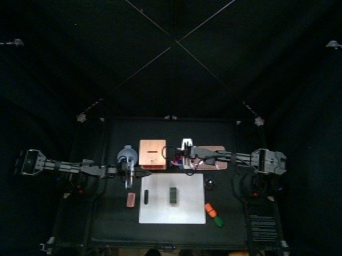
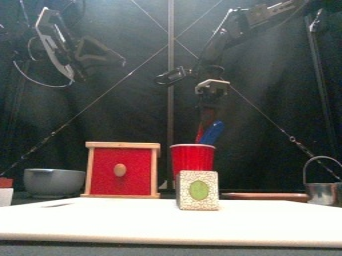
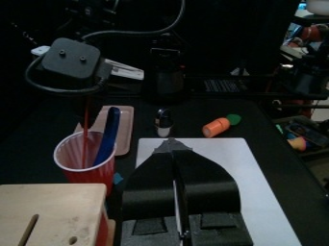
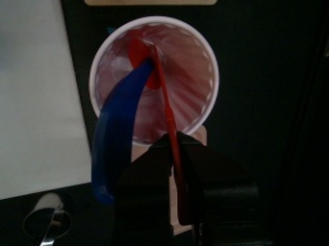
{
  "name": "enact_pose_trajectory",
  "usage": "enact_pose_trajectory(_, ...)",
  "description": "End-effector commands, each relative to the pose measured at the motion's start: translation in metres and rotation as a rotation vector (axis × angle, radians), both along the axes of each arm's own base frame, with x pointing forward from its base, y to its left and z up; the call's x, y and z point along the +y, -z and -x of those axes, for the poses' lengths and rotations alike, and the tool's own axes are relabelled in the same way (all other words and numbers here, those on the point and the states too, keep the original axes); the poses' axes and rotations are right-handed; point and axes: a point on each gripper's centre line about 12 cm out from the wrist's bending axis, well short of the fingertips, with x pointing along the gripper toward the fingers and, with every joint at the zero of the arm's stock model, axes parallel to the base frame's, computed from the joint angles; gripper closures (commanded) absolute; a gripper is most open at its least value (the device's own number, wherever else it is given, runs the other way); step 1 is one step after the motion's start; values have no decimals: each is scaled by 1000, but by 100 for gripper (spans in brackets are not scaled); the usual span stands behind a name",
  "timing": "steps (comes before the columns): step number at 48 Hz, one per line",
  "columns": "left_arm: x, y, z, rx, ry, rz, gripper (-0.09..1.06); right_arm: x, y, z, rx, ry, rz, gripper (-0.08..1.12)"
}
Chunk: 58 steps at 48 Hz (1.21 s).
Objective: Cut the sushi into 4 pieces with the knife
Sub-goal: Grasp knife edge with left hand
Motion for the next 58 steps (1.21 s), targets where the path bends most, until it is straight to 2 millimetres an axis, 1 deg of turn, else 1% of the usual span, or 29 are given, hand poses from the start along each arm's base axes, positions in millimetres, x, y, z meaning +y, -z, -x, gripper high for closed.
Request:
enact_pose_trajectory(1,4,-5,0,-20,-15,0,98,-6,-36,0,-83,37,-13,86)
enact_pose_trajectory(4,5,-4,1,-20,-17,-1,97,-4,-59,1,-144,57,-57,86)
enact_pose_trajectory(6,5,-4,1,-20,-18,-1,97,-2,-70,1,-179,61,-76,86)
enact_pose_trajectory(9,7,-5,3,-23,-27,0,97,5,-94,5,-251,63,-106,86)
enact_pose_trajectory(14,11,-8,8,-40,-41,-3,97,16,-130,20,-353,71,-126,86)
enact_pose_trajectory(19,12,-13,16,-64,-51,-5,97,25,-155,39,-425,74,-120,87)
enact_pose_trajectory(21,13,-15,19,-75,-54,-5,97,28,-162,46,-449,80,-117,87)
enact_pose_trajectory(23,12,-17,23,-89,-54,-6,97,33,-166,54,-478,94,-125,87)
enact_pose_trajectory(26,12,-19,27,-101,-55,-7,97,41,-169,63,-514,99,-138,87)
enact_pose_trajectory(30,13,-21,32,-115,-61,-9,97,55,-165,74,-599,95,-162,87)
enact_pose_trajectory(34,14,-20,36,-119,-66,-9,97,75,-152,87,-726,107,-236,87)
enact_pose_trajectory(38,16,-19,36,-116,-74,-6,97,94,-131,101,-830,110,-305,87)
enact_pose_trajectory(42,17,-20,36,-121,-79,6,96,111,-109,111,-936,73,-349,87)
enact_pose_trajectory(44,16,-21,35,-123,-81,18,92,117,-99,115,-976,41,-355,87)
enact_pose_trajectory(47,17,-22,34,-117,-88,43,84,121,-77,120,-1005,2,-337,87)
enact_pose_trajectory(50,17,-24,31,-107,-97,76,68,124,-61,122,-1015,-30,-321,87)
enact_pose_trajectory(54,15,-27,26,-86,-97,114,46,123,-53,121,-1040,-63,-292,87)
enact_pose_trajectory(56,10,-28,22,-67,-75,120,34,121,-50,120,-1045,-71,-278,87)
enact_pose_trajectory(58,5,-28,17,-47,-54,122,24,121,-47,118,-1044,-83,-265,87)
